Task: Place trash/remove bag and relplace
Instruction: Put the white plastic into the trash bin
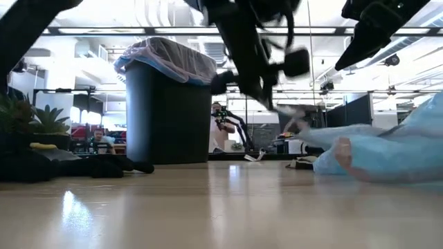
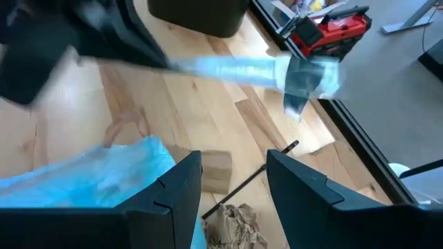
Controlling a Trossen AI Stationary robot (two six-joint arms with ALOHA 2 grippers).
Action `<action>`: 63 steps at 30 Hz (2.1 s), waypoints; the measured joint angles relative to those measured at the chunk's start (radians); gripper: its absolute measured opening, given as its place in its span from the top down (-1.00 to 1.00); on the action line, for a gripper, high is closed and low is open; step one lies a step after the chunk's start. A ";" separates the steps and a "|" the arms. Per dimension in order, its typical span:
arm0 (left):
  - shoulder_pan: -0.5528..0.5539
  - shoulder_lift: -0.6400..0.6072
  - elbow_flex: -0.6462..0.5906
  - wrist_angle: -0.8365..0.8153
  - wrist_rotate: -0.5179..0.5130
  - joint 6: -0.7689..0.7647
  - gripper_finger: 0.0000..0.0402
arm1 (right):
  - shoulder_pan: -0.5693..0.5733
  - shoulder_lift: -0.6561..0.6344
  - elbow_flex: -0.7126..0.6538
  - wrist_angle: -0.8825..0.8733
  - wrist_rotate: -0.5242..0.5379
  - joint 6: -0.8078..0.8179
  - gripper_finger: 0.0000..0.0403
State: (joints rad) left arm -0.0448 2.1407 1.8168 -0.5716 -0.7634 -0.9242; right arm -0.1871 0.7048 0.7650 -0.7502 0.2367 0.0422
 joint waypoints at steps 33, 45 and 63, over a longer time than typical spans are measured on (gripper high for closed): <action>-0.029 -0.721 0.002 -0.886 -0.166 0.028 1.00 | 0.001 0.005 -0.002 0.028 0.001 0.027 0.61; 0.005 -0.757 -0.145 -0.979 -0.136 -0.030 1.00 | 0.001 0.006 -0.004 0.053 -0.009 0.072 0.73; 0.047 -0.764 -0.213 -0.924 -0.166 -0.007 0.52 | 0.001 0.006 -0.008 0.055 -0.008 0.078 0.53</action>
State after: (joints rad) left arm 0.0021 1.3766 1.6040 -1.4954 -0.9296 -0.9315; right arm -0.1860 0.7105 0.7569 -0.6956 0.2283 0.1204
